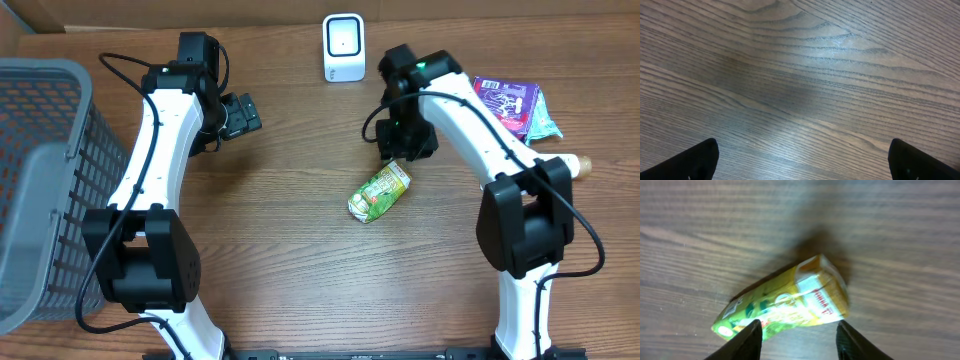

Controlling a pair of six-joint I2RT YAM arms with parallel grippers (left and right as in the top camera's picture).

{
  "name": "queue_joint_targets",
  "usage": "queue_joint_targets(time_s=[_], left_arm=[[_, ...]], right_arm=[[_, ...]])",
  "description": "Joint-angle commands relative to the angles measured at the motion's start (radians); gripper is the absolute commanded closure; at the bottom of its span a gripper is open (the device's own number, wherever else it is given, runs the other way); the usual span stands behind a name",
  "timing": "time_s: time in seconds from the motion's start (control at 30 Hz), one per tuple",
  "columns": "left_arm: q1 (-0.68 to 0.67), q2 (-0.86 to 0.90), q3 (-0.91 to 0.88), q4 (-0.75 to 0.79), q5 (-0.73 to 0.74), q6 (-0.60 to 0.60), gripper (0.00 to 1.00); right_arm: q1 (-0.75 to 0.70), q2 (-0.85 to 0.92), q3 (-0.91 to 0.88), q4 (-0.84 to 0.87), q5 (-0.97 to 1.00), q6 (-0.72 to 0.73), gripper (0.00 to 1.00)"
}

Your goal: Scan the item barcode

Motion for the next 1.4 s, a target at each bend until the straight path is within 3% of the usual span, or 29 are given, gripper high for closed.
queue_joint_targets(time_s=[0.0,0.17,0.3,0.4,0.73,0.93,1.07,1.37], left_arm=[[0.002,-0.013,0.006,0.003,-0.013,-0.01,0.01],[0.002,-0.013,0.006,0.003,-0.013,-0.01,0.0],[0.002,-0.013,0.006,0.003,-0.013,-0.01,0.0],[0.002,-0.013,0.006,0.003,-0.013,-0.01,0.01],[0.002,-0.013,0.006,0.003,-0.013,-0.01,0.0],[0.002,-0.013,0.006,0.003,-0.013,-0.01,0.01],[0.002,-0.013,0.006,0.003,-0.013,-0.01,0.0],[0.002,-0.013,0.006,0.003,-0.013,-0.01,0.01]], right_arm=[[-0.037,-0.035,-0.02,0.036,-0.009,-0.062,0.48],[-0.062,-0.034,-0.109,0.076,-0.096,-0.037,0.48],[-0.093,-0.034,-0.16,0.075,-0.182,0.056,0.43],[-0.117,-0.034,-0.173,0.076,-0.237,0.047,0.4],[-0.12,-0.032,-0.175,0.193,-0.158,-0.117,0.38],[-0.12,-0.021,-0.175,0.199,-0.349,-0.332,0.41],[-0.117,-0.021,-0.175,0.158,-0.341,-0.413,0.29],[-0.114,-0.017,-0.205,0.126,-0.288,-0.583,0.24]])
